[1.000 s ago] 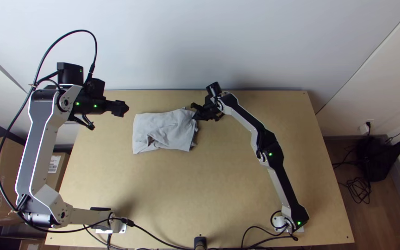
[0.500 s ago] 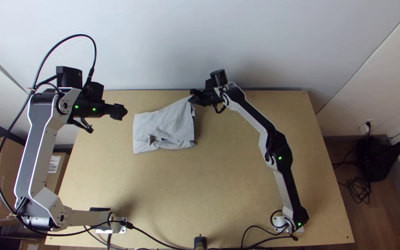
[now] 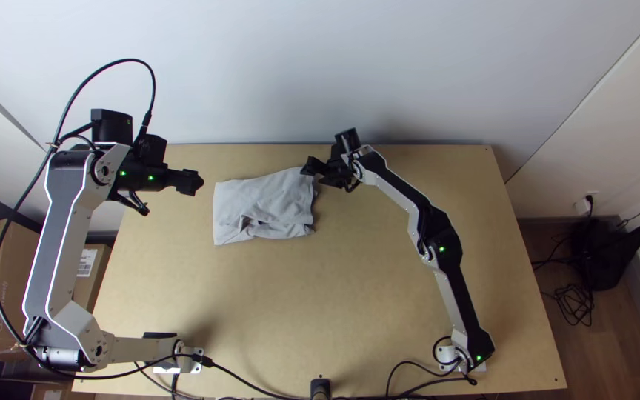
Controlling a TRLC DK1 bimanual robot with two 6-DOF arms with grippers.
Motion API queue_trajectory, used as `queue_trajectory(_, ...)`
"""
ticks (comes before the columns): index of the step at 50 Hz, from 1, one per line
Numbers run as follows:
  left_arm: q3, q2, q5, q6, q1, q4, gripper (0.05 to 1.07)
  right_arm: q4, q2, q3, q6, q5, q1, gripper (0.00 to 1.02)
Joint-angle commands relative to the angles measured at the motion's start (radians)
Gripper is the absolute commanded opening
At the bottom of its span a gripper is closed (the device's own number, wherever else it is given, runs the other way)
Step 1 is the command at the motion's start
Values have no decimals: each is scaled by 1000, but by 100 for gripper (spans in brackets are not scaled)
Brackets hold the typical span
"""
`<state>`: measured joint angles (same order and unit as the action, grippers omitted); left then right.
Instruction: Fold the t-shirt
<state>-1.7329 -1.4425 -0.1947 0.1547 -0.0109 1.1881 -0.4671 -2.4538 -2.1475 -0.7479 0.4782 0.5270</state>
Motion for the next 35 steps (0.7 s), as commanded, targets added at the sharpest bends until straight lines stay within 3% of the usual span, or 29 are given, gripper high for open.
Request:
queue_trajectory(1,22,25,-2,9,-4,11,102,-13,73,86,2,0,-1,99)
queue_trajectory(8,30,28,-2,8,-3,10,102,-15,107,166,-4,2,14,99)
queue_trajectory(15,39,36,-2,11,-8,10,102,-15,98,196,5,62,42,99)
queue_trajectory(33,58,71,3,16,-26,11,102,1,-25,92,15,105,148,98)
queue_trajectory(35,58,74,3,16,-26,11,102,1,-40,78,15,111,156,93)
